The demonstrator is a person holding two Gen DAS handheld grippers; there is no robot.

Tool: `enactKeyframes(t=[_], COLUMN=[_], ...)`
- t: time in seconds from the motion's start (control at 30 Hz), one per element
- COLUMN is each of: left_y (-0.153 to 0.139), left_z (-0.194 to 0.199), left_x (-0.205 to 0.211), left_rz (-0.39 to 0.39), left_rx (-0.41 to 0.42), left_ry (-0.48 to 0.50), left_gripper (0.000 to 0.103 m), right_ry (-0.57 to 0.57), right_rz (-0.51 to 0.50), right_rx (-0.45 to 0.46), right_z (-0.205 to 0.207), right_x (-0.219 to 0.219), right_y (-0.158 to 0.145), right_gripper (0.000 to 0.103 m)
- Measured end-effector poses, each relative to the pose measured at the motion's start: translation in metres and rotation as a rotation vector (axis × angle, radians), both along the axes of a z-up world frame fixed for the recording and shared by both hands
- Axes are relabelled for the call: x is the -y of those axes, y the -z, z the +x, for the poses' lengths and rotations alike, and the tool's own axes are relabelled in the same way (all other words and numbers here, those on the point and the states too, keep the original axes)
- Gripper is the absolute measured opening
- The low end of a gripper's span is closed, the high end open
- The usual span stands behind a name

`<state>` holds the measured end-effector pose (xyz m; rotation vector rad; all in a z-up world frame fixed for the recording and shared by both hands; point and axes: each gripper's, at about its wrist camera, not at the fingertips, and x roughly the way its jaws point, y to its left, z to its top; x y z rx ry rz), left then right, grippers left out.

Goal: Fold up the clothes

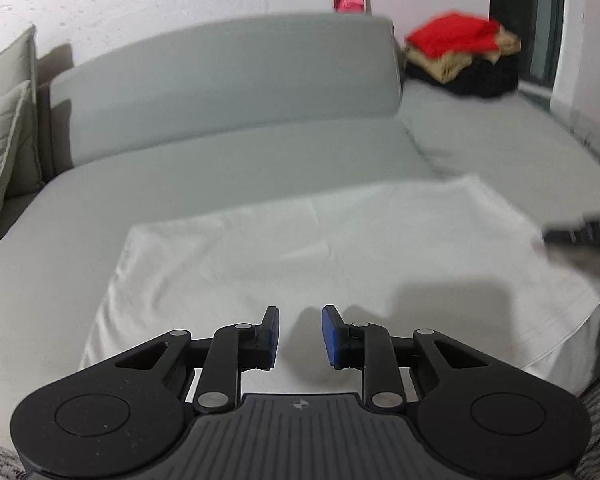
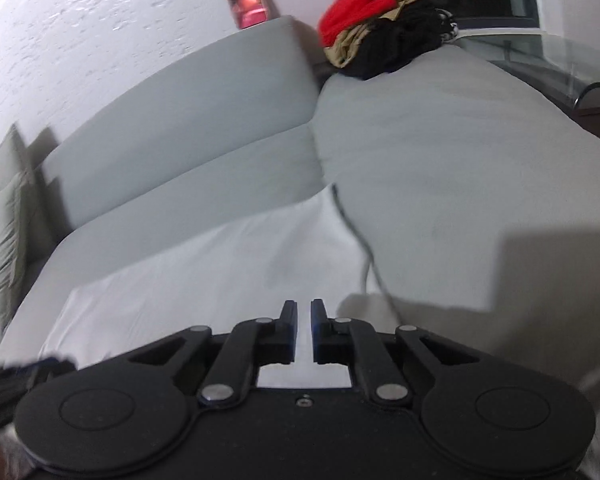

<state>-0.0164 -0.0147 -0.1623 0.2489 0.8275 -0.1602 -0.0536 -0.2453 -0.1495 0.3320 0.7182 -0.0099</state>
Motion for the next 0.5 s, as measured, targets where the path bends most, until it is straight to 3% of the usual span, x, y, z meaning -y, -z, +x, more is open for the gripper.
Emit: enactKeyframes(t=[0.1, 0.17, 0.33, 0.37, 0.43, 0.5], left_y=[0.003, 0.003, -0.004, -0.007, -0.013, -0.016], left_z=[0.009, 0.008, -0.001, -0.004, -0.009, -0.010], left_x=[0.001, 0.000, -0.014, -0.015, -0.016, -0.010], left_rz=[0.011, 0.032, -0.021, -0.044, -0.079, -0.086], left_rx=[-0.018, -0.016, 0.007, 0.029, 0.067, 0.088], left_ry=[-0.028, -0.033, -0.056, -0.048, -0.029, -0.004], left_gripper=[0.027, 0.027, 0.025, 0.021, 0.023, 0.026], right_ry=[-0.009, 0.037, 0.103, 0.102, 0.091, 0.036], right_rz=[-0.077, -0.128, -0.213, -0.185, -0.072, -0.024], right_rx=[-0.057, -0.143, -0.115, -0.089, -0.039, -0.016], right_z=[0.028, 0.030, -0.006, -0.012, -0.022, -0.024], right_x=[-0.002, 0.005, 0.014, 0.019, 0.025, 0.018], right_y=[0.020, 0.036, 0.013, 0.008, 0.003, 0.003], right_gripper=[0.007, 0.000, 0.000, 0.003, 0.004, 0.004])
